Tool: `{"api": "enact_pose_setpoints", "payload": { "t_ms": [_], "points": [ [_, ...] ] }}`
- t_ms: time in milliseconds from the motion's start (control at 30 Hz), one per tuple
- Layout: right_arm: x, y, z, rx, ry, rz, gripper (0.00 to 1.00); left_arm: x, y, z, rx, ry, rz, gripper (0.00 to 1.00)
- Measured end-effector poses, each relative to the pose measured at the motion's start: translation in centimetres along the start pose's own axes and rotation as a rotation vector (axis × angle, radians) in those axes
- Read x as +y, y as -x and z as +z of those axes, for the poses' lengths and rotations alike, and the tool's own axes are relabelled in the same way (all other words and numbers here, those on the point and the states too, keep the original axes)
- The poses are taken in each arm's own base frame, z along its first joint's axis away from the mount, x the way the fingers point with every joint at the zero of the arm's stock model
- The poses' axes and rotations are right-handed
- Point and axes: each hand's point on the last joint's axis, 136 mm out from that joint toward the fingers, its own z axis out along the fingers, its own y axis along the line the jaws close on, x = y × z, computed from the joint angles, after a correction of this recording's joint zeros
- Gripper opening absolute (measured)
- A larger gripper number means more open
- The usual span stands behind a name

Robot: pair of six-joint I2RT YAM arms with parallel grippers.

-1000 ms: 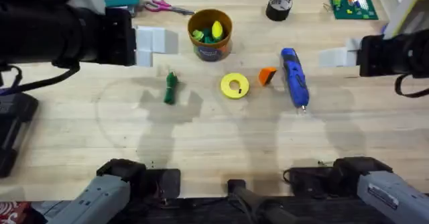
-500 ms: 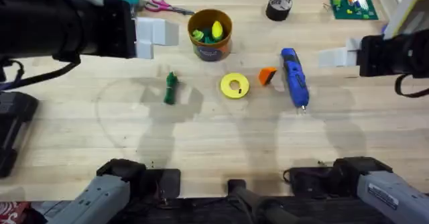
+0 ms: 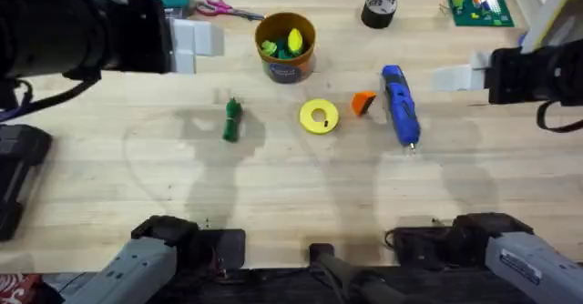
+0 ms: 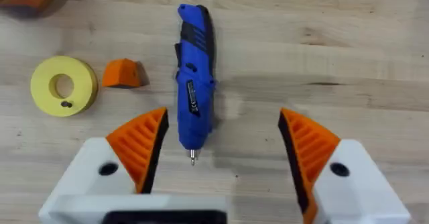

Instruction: Pick up the gripper from the table and insert it into the empty holder that is missing its gripper. Then pick up a screw, insert it into the mounting hole, and use the screwdriver to tighten it. Finally, clean up the table by picking up the vegetable and placing it into the bucket.

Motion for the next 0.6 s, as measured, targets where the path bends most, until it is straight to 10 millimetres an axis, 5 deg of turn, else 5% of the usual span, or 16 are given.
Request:
{"api": "enact_pose_setpoints", "payload": {
  "t_ms": [367, 600],
  "points": [
    [0.0, 0.0, 0.0, 0.0, 0.0, 0.0, 0.996, 1.6, 0.8, -0.2, -0.036, 0.066, -0.017, 0.986],
    [0.0, 0.0, 0.0, 0.0, 0.0, 0.0, 0.996, 1.8, 0.4, -2.1, -0.154, 0.026, -0.057, 0.986]
  ]
}}
